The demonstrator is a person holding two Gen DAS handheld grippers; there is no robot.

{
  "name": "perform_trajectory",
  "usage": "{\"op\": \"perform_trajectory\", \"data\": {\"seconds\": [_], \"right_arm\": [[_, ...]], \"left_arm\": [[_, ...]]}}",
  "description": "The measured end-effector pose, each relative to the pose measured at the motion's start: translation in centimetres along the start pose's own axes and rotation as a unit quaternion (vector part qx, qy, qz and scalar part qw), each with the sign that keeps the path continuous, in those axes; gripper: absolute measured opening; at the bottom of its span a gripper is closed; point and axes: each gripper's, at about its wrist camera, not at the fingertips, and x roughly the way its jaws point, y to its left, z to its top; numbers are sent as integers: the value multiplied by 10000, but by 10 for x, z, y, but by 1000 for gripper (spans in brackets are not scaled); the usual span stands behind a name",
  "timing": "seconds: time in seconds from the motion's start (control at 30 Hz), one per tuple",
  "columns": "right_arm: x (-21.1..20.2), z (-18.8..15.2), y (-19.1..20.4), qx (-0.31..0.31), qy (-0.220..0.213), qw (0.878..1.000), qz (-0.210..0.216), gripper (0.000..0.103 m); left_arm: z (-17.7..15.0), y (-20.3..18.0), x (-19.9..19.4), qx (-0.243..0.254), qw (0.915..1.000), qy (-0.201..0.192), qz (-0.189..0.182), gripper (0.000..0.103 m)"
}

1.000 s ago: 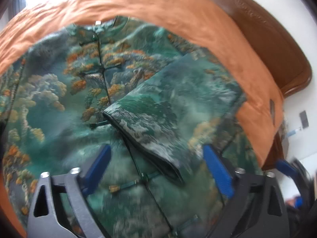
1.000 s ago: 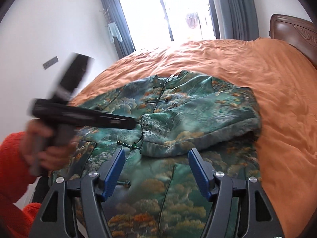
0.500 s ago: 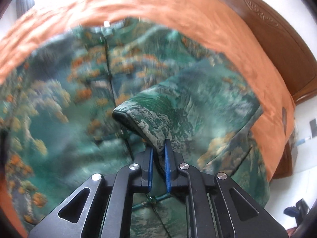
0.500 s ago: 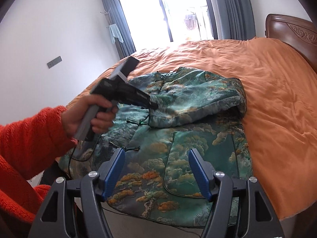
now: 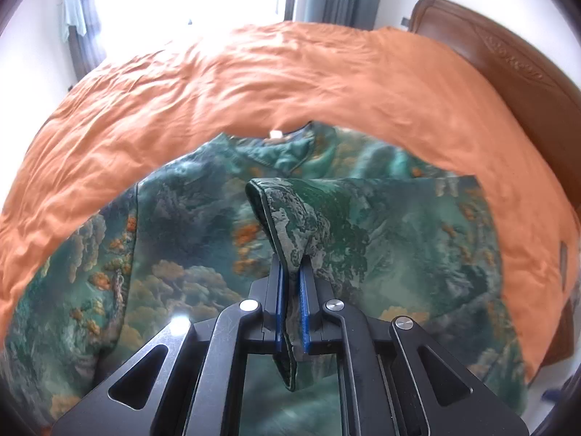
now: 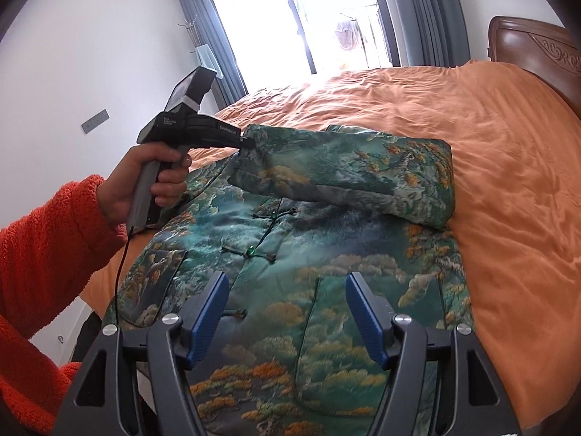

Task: Fold large clothes
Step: 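Grasp the folded sleeve cuff with the left tool and straighten it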

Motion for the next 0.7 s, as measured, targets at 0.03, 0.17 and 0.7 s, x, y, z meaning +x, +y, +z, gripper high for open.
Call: {"op": "perform_trajectory", "data": {"seconds": [0.03, 0.17, 0.7], "right_arm": [[6, 7, -5, -18, 17, 10000, -23, 68], [41, 46, -51, 214, 90, 9985, -488, 68], [238, 149, -188, 606, 640, 9923, -866, 67]], "left_arm": [[0, 4, 7, -8, 10000, 38, 24, 6], [-3, 11, 28, -89, 9999, 142, 22, 6], [-13, 12, 86, -112, 9996, 263, 68, 6]]}}
